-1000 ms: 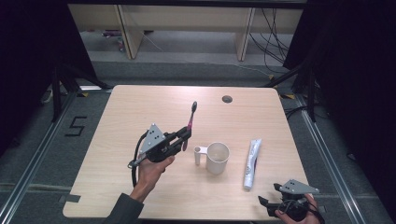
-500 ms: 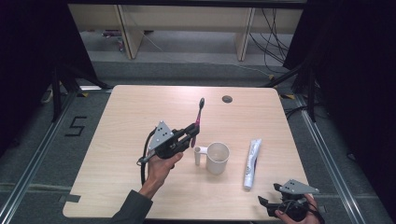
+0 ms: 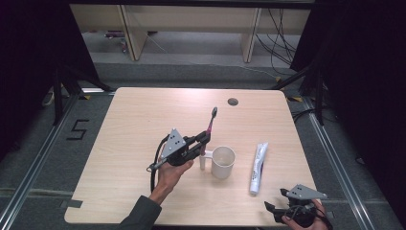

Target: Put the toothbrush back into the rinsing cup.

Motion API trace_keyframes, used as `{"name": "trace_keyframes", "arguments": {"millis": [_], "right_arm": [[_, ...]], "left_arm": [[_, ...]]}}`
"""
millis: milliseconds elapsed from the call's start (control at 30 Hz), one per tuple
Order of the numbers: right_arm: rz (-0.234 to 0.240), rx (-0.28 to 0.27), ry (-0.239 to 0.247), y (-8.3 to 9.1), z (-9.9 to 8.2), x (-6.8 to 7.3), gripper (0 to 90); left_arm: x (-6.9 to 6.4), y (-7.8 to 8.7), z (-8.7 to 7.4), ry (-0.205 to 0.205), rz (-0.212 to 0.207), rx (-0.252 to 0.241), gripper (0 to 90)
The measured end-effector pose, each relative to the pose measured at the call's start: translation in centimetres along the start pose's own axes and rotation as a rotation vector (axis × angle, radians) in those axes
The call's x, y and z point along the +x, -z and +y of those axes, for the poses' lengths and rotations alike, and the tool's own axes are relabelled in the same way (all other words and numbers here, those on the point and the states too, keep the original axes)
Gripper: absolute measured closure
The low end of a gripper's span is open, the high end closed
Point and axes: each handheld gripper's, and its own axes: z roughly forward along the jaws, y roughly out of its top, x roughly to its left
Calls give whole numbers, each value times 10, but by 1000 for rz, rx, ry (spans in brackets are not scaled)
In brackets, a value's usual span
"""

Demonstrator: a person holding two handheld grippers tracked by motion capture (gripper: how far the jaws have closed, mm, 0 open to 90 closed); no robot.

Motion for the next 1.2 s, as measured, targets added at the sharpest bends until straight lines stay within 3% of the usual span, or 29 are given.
{"name": "trace_keyframes", "arguments": {"millis": [367,867,933,1000,1033,1200], "right_arm": [[-2,9,-3,0,0,1,228],[10,13,0,-1,0,0,227],[3,1,20,-1,0,-1,227],[2,6,-11,-1,0,2,227],[4,2,14,-1,0,-1,227],[4,2,13,-1,0,0,227]], "left_arm": [[0,1,-12,-3,-16,40,801],[8,18,-20,0,-33,112,813],[8,19,-21,-1,-32,118,812],[9,20,-22,11,-34,134,810],[9,20,-23,6,-32,140,808],[8,21,-23,9,-38,156,800]]}}
